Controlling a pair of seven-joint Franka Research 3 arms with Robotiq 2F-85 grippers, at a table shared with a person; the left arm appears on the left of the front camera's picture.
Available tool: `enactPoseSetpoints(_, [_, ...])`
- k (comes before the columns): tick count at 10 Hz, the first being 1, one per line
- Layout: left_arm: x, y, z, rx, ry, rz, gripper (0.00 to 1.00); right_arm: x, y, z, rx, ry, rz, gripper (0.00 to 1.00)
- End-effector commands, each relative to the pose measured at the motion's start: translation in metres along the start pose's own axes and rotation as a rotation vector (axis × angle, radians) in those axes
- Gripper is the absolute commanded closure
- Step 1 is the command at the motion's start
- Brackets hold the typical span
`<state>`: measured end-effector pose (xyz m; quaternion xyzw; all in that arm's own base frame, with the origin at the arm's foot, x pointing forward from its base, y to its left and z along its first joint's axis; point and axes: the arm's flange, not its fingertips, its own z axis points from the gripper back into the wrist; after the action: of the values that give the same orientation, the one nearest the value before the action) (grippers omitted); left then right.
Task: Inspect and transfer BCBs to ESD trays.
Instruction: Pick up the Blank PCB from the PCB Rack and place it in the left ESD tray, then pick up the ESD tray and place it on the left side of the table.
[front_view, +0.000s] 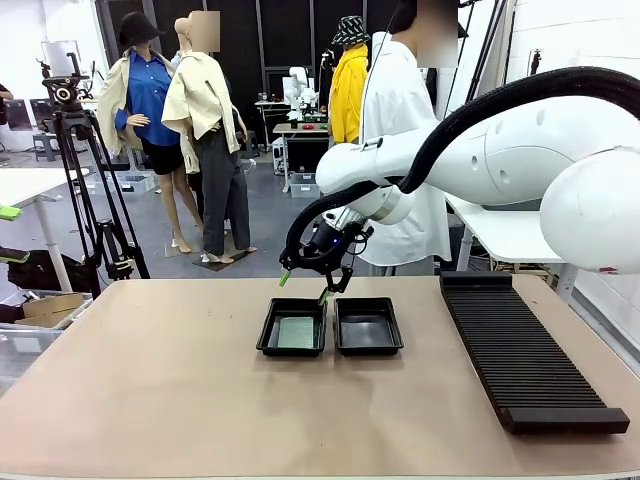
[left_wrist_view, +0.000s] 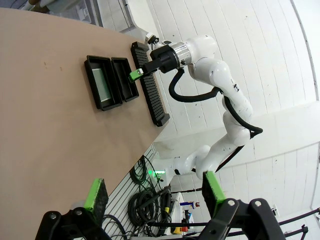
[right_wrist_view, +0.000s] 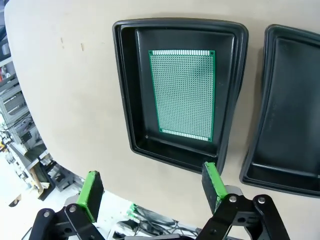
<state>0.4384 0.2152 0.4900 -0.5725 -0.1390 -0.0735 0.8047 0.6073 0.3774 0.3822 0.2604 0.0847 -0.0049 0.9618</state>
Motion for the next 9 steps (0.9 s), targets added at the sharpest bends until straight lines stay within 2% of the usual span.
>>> enactPoseSetpoints(1, [-0.0009, -0.0021, 0.0003, 0.003, -0.006, -0.002, 0.00, -0.0014, -0.0026, -0.0026, 0.012, -0.012, 0.000, 0.00])
enactPoseSetpoints(9, [-0.0009, -0.0021, 0.0003, 0.003, -0.006, -0.002, 0.00, -0.0014, -0.0026, -0.0026, 0.012, -0.012, 0.000, 0.00])
